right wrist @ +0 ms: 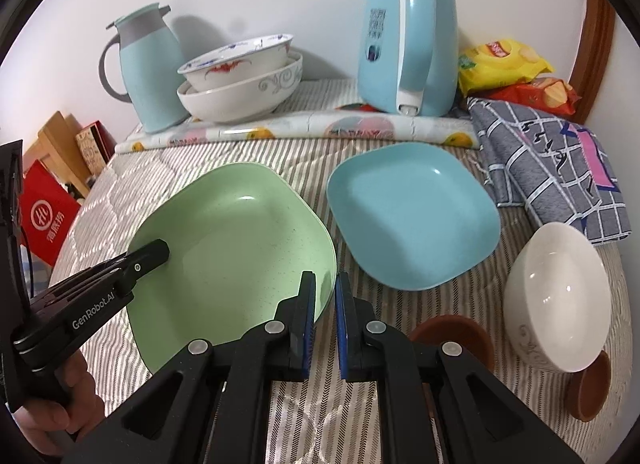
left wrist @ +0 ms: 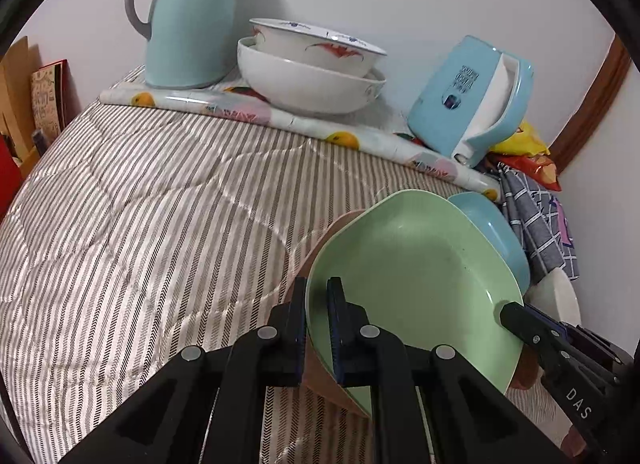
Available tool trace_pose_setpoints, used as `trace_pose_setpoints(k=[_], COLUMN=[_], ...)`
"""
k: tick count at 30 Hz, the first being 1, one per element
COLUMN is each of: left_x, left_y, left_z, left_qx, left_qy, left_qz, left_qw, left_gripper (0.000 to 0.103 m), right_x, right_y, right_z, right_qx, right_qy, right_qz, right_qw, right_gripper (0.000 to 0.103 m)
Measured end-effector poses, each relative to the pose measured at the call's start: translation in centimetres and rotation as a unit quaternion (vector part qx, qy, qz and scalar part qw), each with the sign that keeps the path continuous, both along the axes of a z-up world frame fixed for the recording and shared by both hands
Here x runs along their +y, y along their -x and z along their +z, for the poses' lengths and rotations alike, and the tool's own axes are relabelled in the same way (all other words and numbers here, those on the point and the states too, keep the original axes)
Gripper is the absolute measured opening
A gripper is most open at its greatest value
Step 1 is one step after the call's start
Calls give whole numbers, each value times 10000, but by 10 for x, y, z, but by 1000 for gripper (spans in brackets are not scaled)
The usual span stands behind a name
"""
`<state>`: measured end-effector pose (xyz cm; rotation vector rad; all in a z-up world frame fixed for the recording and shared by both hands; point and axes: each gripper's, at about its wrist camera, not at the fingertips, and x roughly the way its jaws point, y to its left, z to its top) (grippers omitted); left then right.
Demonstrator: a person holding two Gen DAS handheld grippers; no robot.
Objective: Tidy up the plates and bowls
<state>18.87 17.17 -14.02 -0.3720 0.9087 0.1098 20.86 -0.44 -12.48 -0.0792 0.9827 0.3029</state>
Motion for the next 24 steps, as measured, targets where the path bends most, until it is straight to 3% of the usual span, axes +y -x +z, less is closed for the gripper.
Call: trace_pose_setpoints(k=[24], left_x=[-2], left_y=[3], left_z=[-7], left_qx=[122], left_qy=[-140], left_qz=[-68], left_qw=[9998], left_gripper=[11], right_x=[8], right_y=[-13], right_z=[-15], right_qx=[56], right_qy=[210], right_qz=[137], right_qw=[9997], right_gripper=[10])
